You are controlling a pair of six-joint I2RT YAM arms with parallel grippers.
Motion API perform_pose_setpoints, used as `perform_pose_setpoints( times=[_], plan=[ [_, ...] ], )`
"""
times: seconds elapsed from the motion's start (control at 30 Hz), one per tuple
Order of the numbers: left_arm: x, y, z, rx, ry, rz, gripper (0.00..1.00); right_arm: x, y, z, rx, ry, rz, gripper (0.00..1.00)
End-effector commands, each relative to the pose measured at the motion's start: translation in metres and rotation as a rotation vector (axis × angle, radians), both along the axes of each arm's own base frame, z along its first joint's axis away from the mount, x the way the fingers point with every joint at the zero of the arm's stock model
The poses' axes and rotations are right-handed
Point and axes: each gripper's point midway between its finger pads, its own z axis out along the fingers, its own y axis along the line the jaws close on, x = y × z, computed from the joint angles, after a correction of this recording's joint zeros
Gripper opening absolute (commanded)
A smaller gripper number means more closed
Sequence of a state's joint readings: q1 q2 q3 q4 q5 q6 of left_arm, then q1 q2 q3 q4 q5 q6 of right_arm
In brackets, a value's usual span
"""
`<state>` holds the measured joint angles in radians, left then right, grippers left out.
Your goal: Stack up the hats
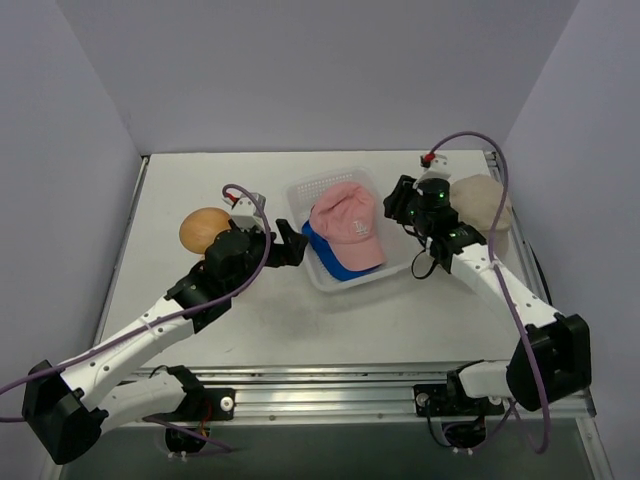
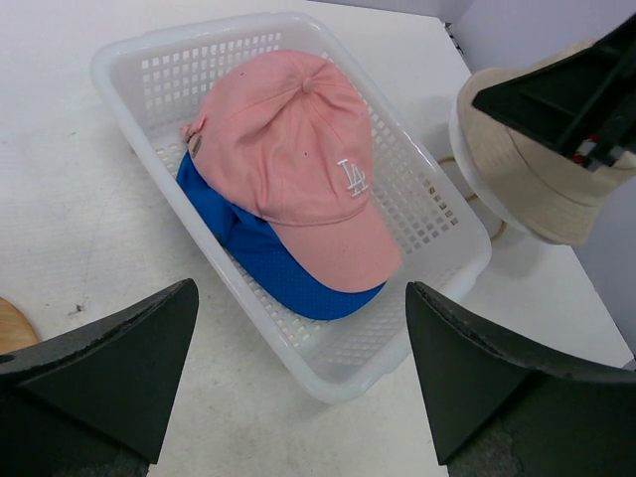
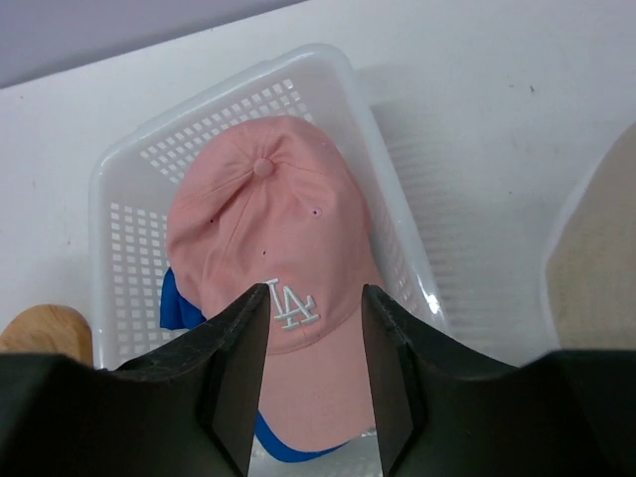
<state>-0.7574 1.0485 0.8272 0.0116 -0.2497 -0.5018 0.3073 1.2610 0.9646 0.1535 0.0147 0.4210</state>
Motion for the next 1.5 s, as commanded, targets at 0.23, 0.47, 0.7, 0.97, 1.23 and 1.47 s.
perform_pose_setpoints(
  times=[0.23,0.47,0.7,0.97,1.23,1.47],
  plan=[
    [0.005,0.009,0.022,-0.029,-0.085,0.042,0.94,0.061,0.058,-0.049,-0.117,0.075,0.008,0.46],
    [0.005,0.008,0.021,-0.028,-0.084,0.042,0.94,0.072,0.070,-0.085,-0.207,0.134,-0.012,0.46],
    [0.007,0.007,0.018,-0.022,-0.079,0.040,0.94,0.074,0.076,-0.092,-0.227,0.141,-0.014,0.30],
    [0.006,0.005,0.025,-0.029,-0.086,0.031,0.94,0.073,0.084,-0.034,-0.193,0.071,0.022,0.00],
    [0.015,0.033,0.063,-0.074,0.010,0.095,0.94,0.046,0.106,0.054,-0.108,-0.065,0.108,0.00],
    [0.016,0.081,0.124,-0.090,0.012,0.167,0.94,0.010,0.154,0.130,0.005,-0.224,0.242,0.00]
  ],
)
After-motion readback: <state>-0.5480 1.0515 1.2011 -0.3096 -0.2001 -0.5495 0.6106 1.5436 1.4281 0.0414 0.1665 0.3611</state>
